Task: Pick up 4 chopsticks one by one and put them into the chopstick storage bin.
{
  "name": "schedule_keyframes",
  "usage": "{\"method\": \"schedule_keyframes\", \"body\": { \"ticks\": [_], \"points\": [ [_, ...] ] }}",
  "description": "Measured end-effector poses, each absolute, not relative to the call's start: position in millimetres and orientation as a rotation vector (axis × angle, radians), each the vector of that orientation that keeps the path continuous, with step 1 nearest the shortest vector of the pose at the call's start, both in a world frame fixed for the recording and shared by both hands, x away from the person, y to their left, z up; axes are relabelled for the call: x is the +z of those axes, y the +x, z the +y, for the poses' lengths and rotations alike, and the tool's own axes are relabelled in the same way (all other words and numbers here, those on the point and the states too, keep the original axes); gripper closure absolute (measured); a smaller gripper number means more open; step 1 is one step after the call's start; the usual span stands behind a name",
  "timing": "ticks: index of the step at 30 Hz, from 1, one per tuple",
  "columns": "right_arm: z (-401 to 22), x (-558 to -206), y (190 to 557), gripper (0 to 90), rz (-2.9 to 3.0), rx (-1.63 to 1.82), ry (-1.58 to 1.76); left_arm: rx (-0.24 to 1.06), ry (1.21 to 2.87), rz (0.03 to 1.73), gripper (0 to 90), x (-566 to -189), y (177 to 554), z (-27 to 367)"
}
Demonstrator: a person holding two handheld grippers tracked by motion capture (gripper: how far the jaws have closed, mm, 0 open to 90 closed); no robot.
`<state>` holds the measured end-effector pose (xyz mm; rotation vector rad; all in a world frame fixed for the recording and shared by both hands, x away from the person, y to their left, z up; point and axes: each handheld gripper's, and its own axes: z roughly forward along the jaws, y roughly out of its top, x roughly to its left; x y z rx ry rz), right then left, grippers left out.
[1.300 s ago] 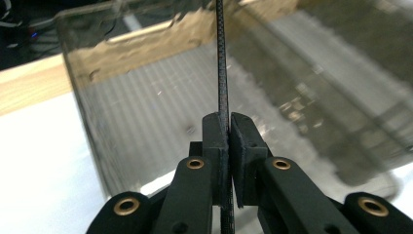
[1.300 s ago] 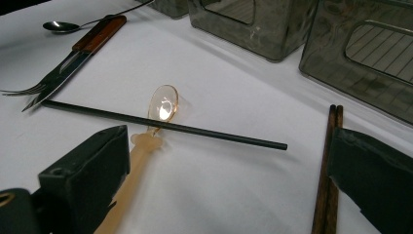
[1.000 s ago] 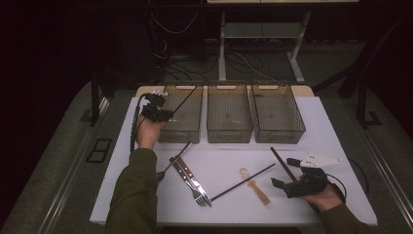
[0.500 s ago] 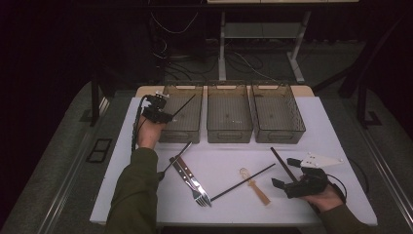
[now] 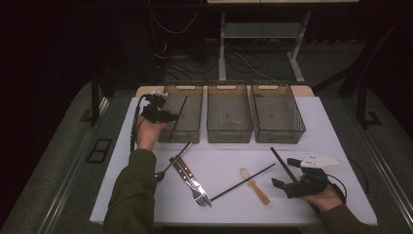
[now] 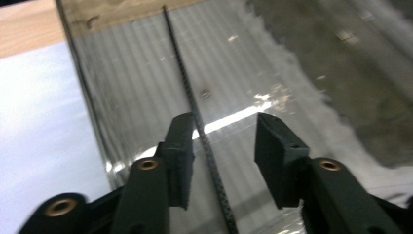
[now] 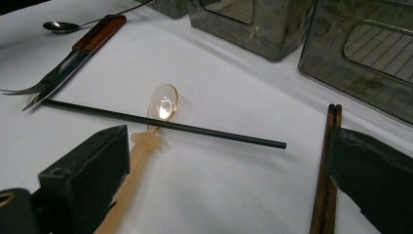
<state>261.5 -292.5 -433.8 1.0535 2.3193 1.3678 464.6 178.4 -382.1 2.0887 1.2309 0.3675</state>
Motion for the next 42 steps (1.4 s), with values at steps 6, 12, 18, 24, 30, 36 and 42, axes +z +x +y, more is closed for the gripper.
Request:
{"method": "schedule_keyframes", "body": {
  "ticks": [6,12,18,24,30,36,42],
  "points": [
    [-293,-433,261,2.3,2.316,1.367,1.058,0.359,2.038,1.128,50.4,-365,450,176],
    [-293,-433,261,2.3,2.315,1.364,1.058,0.315,2.042,1.023,41.0,-357,433,170],
    [-292,-434,261,2.3,2.317,1.363,1.060,0.288,2.040,0.915,36.1,-354,410,157],
    [-292,-434,261,2.3,2.322,1.366,1.060,0.277,2.053,0.817,30.7,-352,387,140],
    [-293,-434,261,2.3,2.322,1.366,1.061,0.270,2.034,0.747,26.2,-352,364,129],
    [-293,-434,262,2.3,2.322,1.363,1.065,0.267,2.024,0.702,20.2,-362,341,119],
    [-293,-435,261,2.3,2.322,1.357,1.067,0.238,2.067,0.658,19.0,-376,325,111]
  ]
}}
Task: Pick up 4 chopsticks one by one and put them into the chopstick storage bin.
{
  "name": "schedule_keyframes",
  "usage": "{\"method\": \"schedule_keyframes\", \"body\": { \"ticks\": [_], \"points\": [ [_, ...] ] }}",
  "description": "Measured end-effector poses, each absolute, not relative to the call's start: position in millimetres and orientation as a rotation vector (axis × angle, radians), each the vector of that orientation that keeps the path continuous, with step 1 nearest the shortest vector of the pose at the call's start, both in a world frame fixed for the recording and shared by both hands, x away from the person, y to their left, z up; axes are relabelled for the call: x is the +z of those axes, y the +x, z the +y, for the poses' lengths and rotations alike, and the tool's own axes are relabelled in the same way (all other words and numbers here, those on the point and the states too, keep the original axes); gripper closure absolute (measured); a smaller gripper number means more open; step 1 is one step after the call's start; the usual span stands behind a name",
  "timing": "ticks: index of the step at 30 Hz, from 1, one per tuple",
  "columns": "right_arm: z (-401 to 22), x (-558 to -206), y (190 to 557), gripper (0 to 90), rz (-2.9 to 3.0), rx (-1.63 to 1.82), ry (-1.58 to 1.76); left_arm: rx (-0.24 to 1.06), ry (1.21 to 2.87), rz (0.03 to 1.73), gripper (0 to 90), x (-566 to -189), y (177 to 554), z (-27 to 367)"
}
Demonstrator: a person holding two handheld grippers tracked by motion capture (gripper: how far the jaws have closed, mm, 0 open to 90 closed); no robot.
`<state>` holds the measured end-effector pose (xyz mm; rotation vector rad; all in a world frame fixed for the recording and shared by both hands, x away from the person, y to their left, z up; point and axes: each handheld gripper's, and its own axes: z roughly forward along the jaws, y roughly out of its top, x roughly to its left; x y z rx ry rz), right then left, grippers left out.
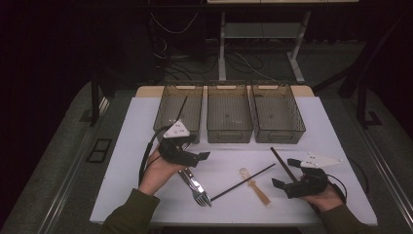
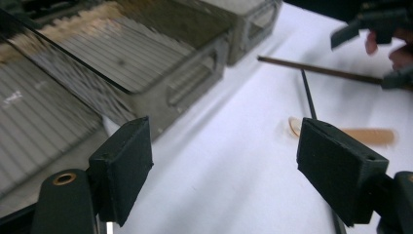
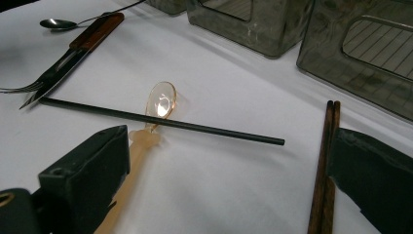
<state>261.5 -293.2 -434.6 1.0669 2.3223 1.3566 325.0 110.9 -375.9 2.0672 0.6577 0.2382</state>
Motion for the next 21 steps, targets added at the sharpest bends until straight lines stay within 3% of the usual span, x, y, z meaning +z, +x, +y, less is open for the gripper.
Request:
{"method": "schedule_keyframes", "body": {
  "ticks": [13,21],
  "points": [
    [-294,-434,261,2.3,2.322,1.358,1.066,0.205,2.117,0.596,14.8,-398,299,93],
    [-294,-435,262,2.3,2.324,1.358,1.068,0.146,2.146,0.577,22.8,-415,285,75]
  ]
}}
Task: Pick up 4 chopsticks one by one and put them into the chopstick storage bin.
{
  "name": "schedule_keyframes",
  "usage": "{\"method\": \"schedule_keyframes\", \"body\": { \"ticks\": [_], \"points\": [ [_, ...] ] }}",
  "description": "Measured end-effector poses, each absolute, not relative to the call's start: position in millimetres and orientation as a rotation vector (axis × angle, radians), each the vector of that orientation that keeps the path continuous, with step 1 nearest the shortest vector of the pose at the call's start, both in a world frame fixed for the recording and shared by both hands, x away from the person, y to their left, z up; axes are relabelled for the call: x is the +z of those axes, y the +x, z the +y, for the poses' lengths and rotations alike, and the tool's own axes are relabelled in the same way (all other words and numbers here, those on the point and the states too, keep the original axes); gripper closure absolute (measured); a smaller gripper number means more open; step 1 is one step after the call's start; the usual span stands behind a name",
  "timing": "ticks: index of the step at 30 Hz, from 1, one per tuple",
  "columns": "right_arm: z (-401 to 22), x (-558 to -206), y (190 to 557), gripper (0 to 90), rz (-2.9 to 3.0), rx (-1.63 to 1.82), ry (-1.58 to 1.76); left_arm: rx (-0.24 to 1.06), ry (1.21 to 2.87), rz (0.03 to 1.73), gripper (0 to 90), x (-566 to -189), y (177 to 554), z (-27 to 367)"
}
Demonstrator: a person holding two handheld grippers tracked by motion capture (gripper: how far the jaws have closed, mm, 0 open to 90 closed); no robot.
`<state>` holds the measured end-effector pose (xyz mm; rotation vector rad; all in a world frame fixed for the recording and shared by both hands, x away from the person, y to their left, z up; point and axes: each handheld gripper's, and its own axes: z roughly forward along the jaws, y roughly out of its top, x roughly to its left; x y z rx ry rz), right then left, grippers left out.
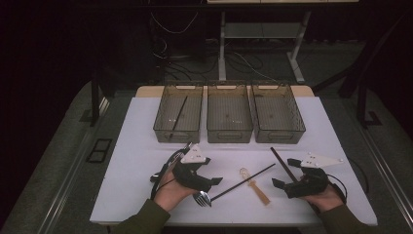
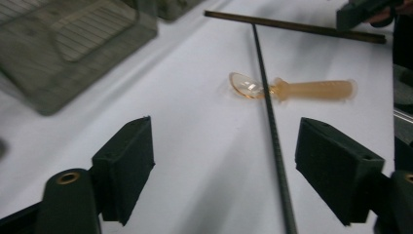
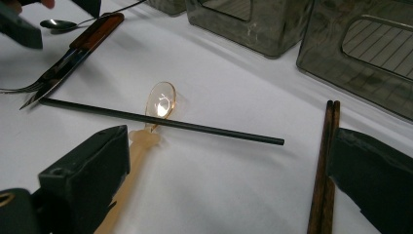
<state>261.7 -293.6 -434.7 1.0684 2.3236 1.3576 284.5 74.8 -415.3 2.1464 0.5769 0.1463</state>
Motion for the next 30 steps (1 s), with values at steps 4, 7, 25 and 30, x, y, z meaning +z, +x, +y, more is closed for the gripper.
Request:
{"method": "schedule_keyframes", "body": {
  "ticks": [4,7,25,30],
  "points": [
    [-294,-435,262,2.3,2.322,1.359,1.068,0.125,2.173,0.539,32.0,-421,278,61],
    [-294,-435,262,2.3,2.322,1.358,1.072,0.110,2.175,0.526,40.1,-422,275,55],
    [-294,-435,263,2.3,2.313,1.365,1.088,0.010,2.261,0.541,71.6,-442,270,33],
    [-295,-435,262,2.3,2.312,1.369,1.089,0.020,2.278,0.541,75.1,-445,270,30]
  ]
}}
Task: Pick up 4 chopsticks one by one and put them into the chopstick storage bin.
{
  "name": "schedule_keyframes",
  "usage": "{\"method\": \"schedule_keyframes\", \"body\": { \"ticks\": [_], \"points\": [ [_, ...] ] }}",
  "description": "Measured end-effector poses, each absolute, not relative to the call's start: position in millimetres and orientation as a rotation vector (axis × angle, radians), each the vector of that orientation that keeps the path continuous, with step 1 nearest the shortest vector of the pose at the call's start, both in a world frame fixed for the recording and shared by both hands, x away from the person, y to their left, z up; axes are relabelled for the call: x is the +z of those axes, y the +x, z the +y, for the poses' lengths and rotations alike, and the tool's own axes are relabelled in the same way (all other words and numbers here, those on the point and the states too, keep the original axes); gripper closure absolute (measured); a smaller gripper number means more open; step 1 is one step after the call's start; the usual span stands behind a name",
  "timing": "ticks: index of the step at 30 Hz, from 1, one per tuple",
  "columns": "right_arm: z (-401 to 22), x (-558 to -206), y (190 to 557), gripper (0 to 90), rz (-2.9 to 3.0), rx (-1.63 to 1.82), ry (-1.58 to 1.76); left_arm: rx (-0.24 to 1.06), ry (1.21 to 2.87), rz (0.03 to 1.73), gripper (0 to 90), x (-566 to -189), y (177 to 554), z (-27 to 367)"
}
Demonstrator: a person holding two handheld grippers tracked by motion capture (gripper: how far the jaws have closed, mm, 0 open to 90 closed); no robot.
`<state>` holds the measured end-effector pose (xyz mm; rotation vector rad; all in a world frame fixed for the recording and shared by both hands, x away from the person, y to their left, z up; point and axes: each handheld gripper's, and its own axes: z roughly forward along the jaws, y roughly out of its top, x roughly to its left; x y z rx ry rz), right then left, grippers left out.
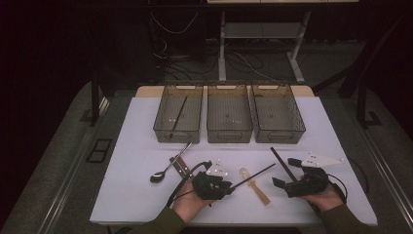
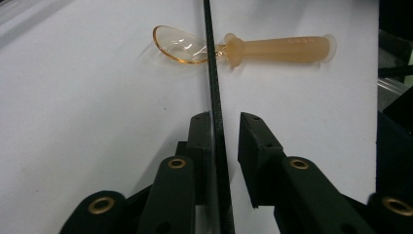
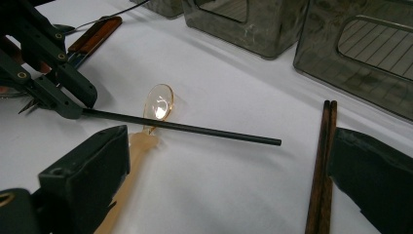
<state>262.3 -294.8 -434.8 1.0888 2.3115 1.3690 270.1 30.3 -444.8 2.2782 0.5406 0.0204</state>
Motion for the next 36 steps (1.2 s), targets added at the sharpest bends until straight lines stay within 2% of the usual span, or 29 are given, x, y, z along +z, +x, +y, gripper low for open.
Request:
{"method": "schedule_keyframes", "body": {
  "ticks": [11,36],
  "points": [
    [-295,-434,262,2.3,2.305,1.375,1.087,0.049,2.307,0.549,83.9,-448,269,27],
    [-294,-434,262,2.3,2.304,1.384,1.074,0.055,2.268,0.536,85.0,-438,270,31]
  ]
}}
